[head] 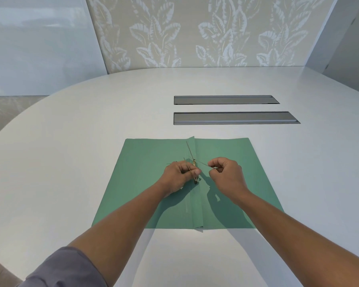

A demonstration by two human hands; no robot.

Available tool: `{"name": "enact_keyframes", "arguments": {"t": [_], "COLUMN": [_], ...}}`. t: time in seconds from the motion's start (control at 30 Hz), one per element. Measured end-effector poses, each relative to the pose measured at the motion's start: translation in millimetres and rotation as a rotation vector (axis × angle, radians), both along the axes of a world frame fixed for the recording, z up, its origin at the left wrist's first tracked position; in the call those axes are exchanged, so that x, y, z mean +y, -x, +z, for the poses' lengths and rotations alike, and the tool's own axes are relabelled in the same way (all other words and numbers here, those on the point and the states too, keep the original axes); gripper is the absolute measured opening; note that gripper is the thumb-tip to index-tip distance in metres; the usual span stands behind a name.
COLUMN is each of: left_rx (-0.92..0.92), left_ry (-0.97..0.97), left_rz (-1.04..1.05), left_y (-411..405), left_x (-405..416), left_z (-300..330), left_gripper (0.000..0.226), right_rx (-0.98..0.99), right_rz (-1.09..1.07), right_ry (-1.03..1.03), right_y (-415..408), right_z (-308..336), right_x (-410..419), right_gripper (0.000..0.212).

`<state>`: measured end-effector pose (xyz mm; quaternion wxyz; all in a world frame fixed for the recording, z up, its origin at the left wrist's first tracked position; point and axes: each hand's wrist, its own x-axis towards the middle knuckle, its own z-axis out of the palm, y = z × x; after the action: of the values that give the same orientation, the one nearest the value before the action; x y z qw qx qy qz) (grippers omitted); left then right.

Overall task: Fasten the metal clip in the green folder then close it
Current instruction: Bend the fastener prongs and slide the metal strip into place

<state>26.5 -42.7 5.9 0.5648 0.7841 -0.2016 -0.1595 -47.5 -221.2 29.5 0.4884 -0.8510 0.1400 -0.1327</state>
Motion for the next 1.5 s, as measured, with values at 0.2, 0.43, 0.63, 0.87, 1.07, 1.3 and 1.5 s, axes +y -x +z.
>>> {"name": "enact_keyframes", "arguments": {"t": [0.2, 0.43, 0.63, 0.87, 1.07, 1.3, 1.5], "left_rx": [0.026, 0.024, 0.055, -0.183, -0.266, -0.326, -0.332], "left_ry": [0.035, 0.047, -0.044, -0.319, -0.394, -0.394, -0.401], "left_rz": [0.004, -0.005, -0.029, -0.054, -0.089, -0.089, -0.091], "left_y": [1.0, -0.3, -5.1, -7.6, -8.7, -7.6, -6.6], "left_x": [-2.0, -6.0, -3.2, -7.2, -7.2, -5.8, -5.9], "left_z": [-1.3, -2.1, -6.1, -13.0, -22.9, -23.1, -21.1], "left_gripper": [0.026, 0.053, 0.057, 0.036, 0.045, 0.055, 0.052], "right_rx": [0.006, 0.002, -0.003, -0.020, -0.018, -0.032, -0.038], "right_rz": [-0.004, -0.015, -0.024, -0.034, -0.025, -0.022, -0.026], "right_ry": [-0.010, -0.038, -0.067, -0.106, -0.126, -0.156, -0.187], "right_y": [-1.6, -1.6, -3.4, -4.0, -1.9, -0.1, 0.9], "right_z": [-1.2, -3.1, -5.5, -6.3, -6.7, -5.3, -3.8], "right_x": [0.4, -0.1, 1.5, 4.2, 9.4, 12.5, 12.1], "right_gripper": [0.024, 0.024, 0.023, 0.018, 0.017, 0.014, 0.012]}}
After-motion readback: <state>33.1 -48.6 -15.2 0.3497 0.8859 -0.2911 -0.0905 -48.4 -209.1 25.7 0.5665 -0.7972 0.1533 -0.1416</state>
